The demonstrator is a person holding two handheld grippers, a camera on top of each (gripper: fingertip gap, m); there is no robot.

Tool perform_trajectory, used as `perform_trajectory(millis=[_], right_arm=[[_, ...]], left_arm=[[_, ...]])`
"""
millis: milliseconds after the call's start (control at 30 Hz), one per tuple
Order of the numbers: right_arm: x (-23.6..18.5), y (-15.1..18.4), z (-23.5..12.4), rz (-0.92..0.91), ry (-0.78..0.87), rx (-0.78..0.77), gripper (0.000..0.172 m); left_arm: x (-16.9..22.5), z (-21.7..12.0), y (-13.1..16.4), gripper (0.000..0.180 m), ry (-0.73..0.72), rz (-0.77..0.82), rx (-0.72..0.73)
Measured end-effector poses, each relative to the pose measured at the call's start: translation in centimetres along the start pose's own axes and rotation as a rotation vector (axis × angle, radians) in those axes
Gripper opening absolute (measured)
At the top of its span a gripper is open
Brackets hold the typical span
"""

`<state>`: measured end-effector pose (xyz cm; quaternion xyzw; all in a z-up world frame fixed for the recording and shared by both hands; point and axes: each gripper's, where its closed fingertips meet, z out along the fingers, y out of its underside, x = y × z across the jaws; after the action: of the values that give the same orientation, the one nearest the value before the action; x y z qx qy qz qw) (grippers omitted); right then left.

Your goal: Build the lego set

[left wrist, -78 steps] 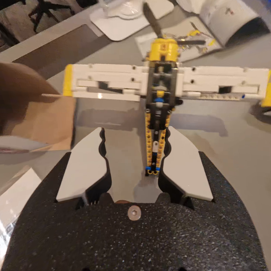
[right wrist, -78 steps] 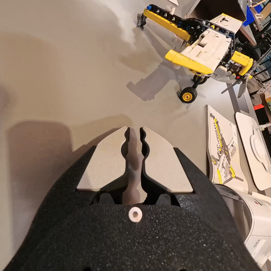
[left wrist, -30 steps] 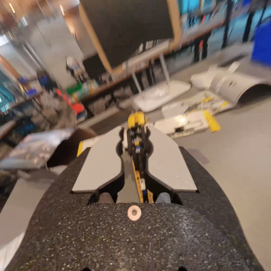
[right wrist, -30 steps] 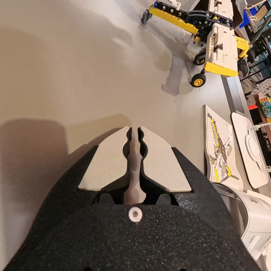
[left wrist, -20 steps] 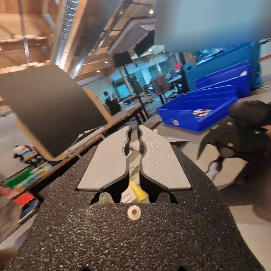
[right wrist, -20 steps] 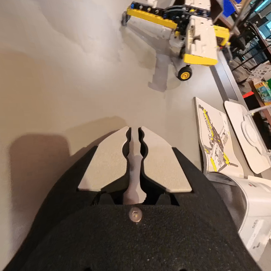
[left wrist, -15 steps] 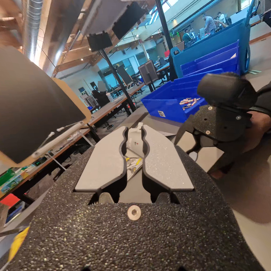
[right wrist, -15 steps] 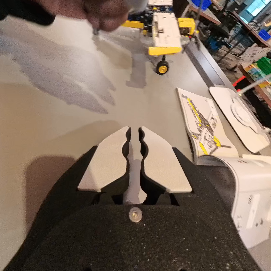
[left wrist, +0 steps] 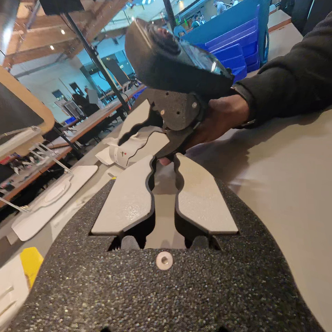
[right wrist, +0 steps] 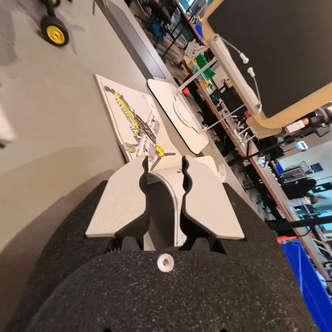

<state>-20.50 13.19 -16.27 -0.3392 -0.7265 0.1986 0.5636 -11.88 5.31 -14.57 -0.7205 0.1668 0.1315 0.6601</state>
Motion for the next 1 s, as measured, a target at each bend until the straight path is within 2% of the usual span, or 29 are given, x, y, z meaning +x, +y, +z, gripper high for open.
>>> perform_trajectory(millis=[100,167,267,400,700,1000], right_arm=[[-0.1,1.0,0.8,-0.035,-0.026,-0.049,0.043],[-0.8,2.4,0.9,-0.015,-0.106,-0.112,0.044],[-1.4,4.6,0.6,0.055,-0.182,-0.209,0.043],[-1.6,6.2,-0.1,0.145,-0.216,-0.264,0.043],[-1.6,7.0,-0.3,0.307,-0.28,-0.286,0.035],[-1.6,7.0,-0.3,0.331,-0.286,-0.284,0.035]], left_arm=[[-0.7,-0.1,0.4,0.018,0.008,-0.089,-0.014],[-0.8,-0.2,0.5,0.018,0.016,-0.121,-0.014],[-0.6,-0.2,0.5,0.018,0.026,-0.11,-0.018],[0.2,-0.1,0.7,0.018,0.042,-0.055,-0.038],[-1.0,-0.3,1.2,0.018,0.014,-0.136,-0.063],[-1.5,-0.5,1.5,0.018,-0.001,-0.168,-0.077]])
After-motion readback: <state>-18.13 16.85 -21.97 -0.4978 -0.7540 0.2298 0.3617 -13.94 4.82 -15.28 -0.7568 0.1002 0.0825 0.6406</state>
